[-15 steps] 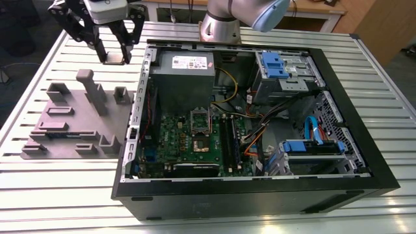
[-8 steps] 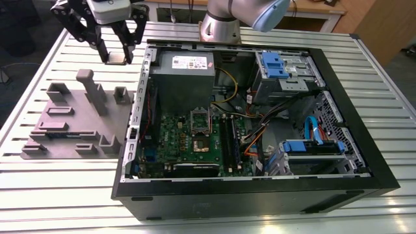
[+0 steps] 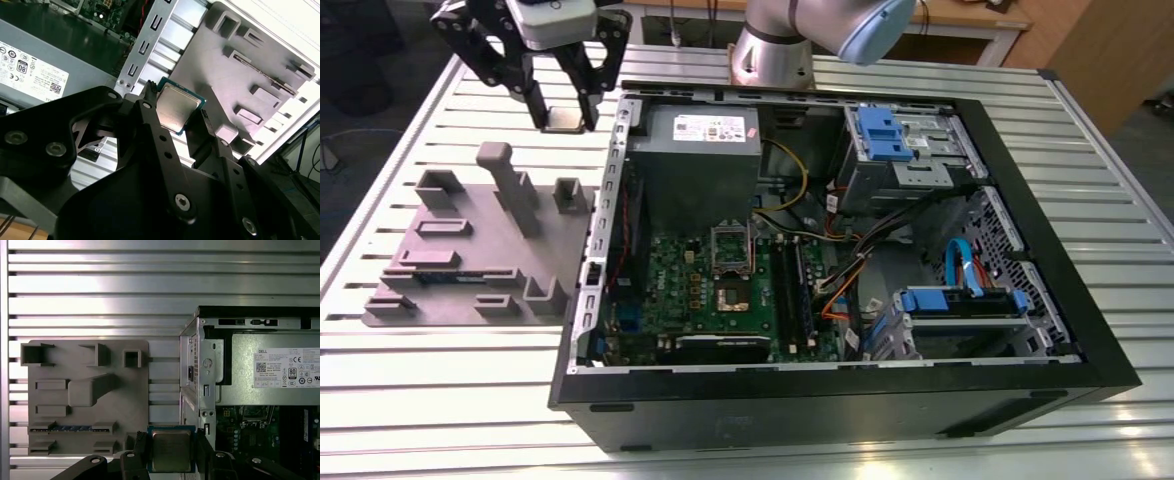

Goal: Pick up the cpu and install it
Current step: 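Pick up the cpu and move it towards the insertion slot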

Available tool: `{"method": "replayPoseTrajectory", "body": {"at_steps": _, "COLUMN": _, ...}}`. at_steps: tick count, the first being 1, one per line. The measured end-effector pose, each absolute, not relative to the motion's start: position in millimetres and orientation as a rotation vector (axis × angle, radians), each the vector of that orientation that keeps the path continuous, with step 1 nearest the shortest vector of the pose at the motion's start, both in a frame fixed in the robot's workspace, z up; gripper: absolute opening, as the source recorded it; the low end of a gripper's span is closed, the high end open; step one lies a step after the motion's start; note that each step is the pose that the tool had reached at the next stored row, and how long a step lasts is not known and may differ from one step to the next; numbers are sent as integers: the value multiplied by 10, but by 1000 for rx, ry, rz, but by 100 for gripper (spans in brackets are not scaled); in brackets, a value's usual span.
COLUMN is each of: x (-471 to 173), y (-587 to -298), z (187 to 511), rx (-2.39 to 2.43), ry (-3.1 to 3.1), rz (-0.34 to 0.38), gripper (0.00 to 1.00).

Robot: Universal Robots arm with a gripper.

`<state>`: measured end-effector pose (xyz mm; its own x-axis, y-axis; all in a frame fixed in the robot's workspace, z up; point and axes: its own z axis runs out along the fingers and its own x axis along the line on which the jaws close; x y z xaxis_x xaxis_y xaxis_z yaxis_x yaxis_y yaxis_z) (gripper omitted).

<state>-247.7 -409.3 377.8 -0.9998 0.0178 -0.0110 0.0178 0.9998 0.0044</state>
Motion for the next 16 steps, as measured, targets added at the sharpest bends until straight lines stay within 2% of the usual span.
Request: {"method": "replayPoseTrajectory", "body": {"at_steps": 16, "x": -2355, "y": -4093, "z": 3777, "rx": 28, "ry": 3130, "rz": 7, "gripper": 47}}
